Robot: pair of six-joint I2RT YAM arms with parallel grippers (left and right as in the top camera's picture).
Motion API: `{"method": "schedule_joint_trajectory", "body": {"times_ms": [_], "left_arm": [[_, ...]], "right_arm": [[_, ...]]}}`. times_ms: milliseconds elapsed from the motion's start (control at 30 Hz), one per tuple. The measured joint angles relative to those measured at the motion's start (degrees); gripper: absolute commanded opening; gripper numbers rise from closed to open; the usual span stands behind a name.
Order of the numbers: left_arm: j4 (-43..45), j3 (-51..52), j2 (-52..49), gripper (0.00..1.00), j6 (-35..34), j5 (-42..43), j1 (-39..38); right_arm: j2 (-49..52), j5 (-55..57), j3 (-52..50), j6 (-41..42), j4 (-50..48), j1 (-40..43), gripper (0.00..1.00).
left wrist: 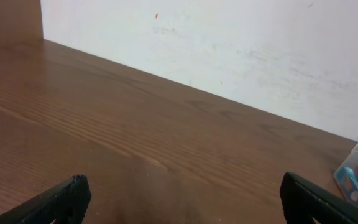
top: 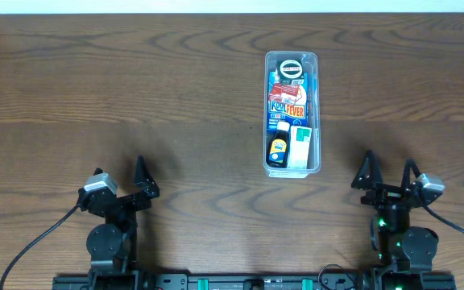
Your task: Pack container
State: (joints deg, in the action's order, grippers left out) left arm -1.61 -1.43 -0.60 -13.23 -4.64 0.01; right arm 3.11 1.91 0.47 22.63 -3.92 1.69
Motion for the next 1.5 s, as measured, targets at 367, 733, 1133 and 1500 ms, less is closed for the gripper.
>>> {"method": "schedule_joint_trajectory", "body": {"times_ms": [367, 733, 1133, 1500], "left_arm": [[0.00, 0.00, 0.00, 0.98, 0.00, 0.00, 0.00], [0.00, 0.00, 0.00, 0.98, 0.00, 0.00, 0.00], [0.00, 0.00, 0.00, 0.98, 0.00, 0.00, 0.00], [0.00, 0.00, 0.00, 0.98, 0.00, 0.00, 0.00]], "right_arm": [[-2.25, -0.70, -0.07, -11.10, 7.89, -0.42, 0.99], [-2.27, -0.98, -0.07, -17.49, 7.93, -0.42, 0.99], [-2.27, -1.05, -0.04, -17.94, 7.93, -0.42, 0.99], [-2.27, -1.07, -0.07, -18.16, 7.93, -0.42, 0.99]]}}
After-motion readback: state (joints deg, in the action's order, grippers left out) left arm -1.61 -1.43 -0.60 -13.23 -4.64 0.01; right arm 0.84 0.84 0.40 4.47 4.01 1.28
